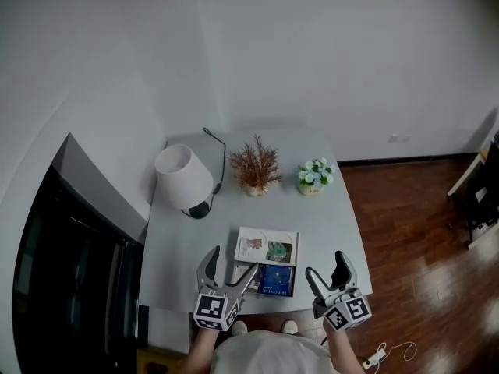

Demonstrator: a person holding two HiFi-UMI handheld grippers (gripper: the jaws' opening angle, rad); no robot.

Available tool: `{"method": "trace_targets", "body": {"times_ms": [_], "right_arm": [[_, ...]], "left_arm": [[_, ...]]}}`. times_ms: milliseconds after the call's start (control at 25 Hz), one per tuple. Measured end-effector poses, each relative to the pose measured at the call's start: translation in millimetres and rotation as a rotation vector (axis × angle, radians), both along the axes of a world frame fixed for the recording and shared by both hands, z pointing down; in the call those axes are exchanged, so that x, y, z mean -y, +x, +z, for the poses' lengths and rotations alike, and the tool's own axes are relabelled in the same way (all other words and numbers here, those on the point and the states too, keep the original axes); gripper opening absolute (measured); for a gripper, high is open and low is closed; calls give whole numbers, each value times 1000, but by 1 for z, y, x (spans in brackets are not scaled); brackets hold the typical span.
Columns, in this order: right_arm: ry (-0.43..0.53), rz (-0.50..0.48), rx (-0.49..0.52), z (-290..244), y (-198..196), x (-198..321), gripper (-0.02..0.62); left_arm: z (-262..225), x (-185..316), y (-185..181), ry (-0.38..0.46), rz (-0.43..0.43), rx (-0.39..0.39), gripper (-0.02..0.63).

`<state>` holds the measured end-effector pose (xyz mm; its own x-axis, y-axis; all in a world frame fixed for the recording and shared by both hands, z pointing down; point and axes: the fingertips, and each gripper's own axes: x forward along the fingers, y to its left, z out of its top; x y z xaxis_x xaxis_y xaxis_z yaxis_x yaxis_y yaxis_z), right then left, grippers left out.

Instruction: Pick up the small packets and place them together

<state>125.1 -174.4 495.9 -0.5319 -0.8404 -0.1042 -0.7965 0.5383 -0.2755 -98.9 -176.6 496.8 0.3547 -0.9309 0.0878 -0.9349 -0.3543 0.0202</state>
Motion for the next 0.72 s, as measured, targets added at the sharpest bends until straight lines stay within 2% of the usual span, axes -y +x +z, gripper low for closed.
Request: {"method": "trace_targets", "body": {"times_ms": [120,200,280,520,720], "right_arm": [[10,-33,-31,-1,-16,-1,433],[20,-50,-54,-1,-26,-3,433],[31,-58,-75,0,-34,-7,433],[59,-94,-175,1,-57,-13,433],[57,-111,-204,2,-66,-17,419]], "left_arm": [[4,-20,-23,6,-80,-18,439],[5,-31,-33,14,-112,-35,399],[4,-39,-40,37,-133,-45,397],[10,-45,-48,42,-153,-62,397],[13,-45,-47,42,-139,-57,397]]}}
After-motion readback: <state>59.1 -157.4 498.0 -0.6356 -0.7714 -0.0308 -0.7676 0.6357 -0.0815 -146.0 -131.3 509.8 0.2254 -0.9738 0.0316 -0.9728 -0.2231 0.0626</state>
